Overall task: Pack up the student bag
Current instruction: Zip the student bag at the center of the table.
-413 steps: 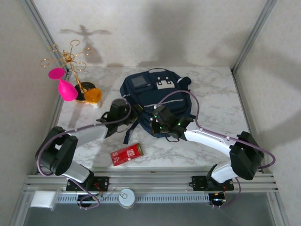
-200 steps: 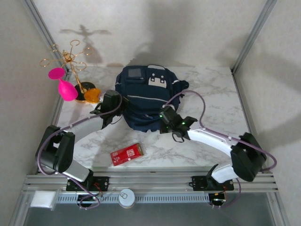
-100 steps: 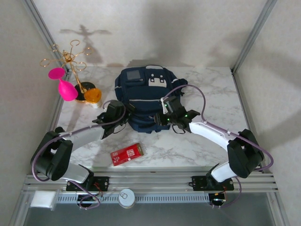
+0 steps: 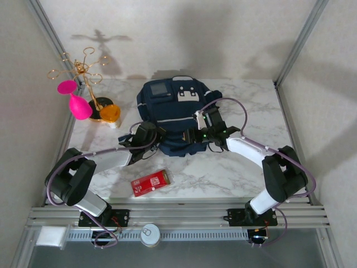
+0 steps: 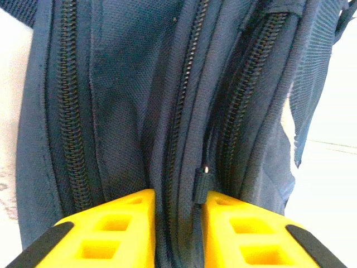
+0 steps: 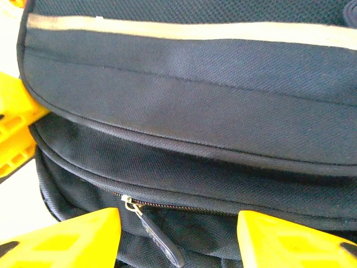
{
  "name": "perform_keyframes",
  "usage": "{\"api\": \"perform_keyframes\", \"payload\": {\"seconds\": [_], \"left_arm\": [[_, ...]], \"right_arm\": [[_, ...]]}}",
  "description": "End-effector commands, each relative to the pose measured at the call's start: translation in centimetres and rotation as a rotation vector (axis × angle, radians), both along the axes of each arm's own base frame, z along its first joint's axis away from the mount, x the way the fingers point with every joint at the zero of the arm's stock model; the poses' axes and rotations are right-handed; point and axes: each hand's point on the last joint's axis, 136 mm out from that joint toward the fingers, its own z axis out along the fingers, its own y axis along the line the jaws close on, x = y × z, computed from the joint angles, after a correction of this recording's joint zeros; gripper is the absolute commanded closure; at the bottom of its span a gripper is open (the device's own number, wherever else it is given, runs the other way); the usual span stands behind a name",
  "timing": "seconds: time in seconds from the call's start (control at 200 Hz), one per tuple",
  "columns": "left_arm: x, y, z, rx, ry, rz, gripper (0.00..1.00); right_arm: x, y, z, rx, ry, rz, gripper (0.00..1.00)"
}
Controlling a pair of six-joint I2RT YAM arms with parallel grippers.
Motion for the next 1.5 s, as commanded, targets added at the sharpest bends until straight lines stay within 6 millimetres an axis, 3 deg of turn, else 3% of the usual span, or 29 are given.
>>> {"api": "perform_keyframes", "payload": {"seconds": [0.0, 0.16, 0.235, 0.395, 0.611, 0.811, 1.267, 1.492], "left_arm": [[1.7, -0.6, 2.0, -0.004, -0.052, 0.016, 0.83], [1.9, -0.6, 2.2, -0.006, -0.054, 0.017, 0.92], [1.9, -0.4, 2.4, -0.002, -0.060, 0.022, 0.96], [1.9, -0.4, 2.0, 0.010, -0.049, 0.015, 0.98], [1.9, -0.2, 1.9, 0.010, -0.048, 0.018, 1.00], [1.9, -0.1, 1.9, 0.012, -0.047, 0.016, 1.00], [2.0, 1.2, 2.8, 0.023, -0.064, 0.032, 1.00], [1.5, 3.2, 3.4, 0.088, -0.071, 0.030, 1.00]], "right_arm": [[0.7, -0.5, -0.9, -0.040, -0.019, 0.009, 0.38], [-0.8, 1.3, -1.6, 0.040, 0.008, 0.130, 0.31], [-1.2, 1.6, -2.5, 0.025, 0.039, 0.142, 0.30], [-2.9, 3.3, -2.4, 0.064, 0.033, 0.205, 0.32], [-2.8, 3.7, -3.0, 0.074, 0.025, 0.214, 0.44], [-1.8, 3.9, -2.9, 0.058, 0.003, 0.203, 0.61], [-2.6, 2.1, -3.8, -0.035, 0.020, 0.158, 0.96], [-2.1, -0.6, -1.5, -0.138, -0.044, 0.021, 1.00]]}}
